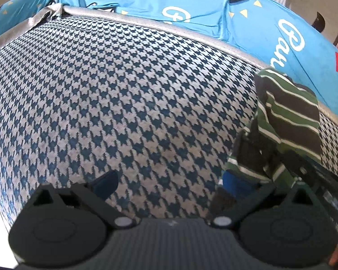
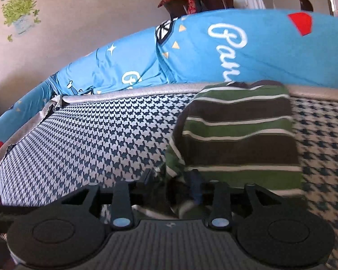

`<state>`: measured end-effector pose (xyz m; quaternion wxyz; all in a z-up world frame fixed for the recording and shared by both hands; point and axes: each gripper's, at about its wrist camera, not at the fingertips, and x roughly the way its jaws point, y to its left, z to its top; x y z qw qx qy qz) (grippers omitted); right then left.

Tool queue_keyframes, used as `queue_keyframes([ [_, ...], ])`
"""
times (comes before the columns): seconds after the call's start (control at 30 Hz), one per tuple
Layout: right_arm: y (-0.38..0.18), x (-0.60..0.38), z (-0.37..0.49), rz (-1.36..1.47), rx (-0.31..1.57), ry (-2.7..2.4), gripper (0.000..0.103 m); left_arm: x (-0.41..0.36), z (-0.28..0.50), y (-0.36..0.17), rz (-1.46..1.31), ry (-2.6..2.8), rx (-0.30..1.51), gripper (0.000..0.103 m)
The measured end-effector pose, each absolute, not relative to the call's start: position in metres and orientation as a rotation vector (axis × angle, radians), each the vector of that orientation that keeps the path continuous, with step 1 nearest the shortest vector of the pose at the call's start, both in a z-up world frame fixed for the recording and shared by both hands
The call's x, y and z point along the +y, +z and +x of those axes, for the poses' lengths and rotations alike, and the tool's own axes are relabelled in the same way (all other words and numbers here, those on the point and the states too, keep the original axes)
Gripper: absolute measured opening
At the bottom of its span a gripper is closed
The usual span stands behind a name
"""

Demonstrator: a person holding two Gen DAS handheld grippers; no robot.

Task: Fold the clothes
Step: 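Lift the hem with the right gripper and fold it toward the collar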

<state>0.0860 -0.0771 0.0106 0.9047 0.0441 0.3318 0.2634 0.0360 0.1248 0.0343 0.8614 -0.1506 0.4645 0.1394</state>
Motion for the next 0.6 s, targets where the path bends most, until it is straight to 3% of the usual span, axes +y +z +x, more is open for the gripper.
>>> queue_keyframes([
  [0.37,0.015,-0.143,0.032,0.096,0.716,0.449,0.041,0.085,0.025,0.028,-0.195,0.218,0.951,0.103],
  [0.6,0.009,-0.163,0.003,0.100,0.742,0.426,0.047,0.069,0.007,0.017,-0.151,0.183,0.953,0.103],
])
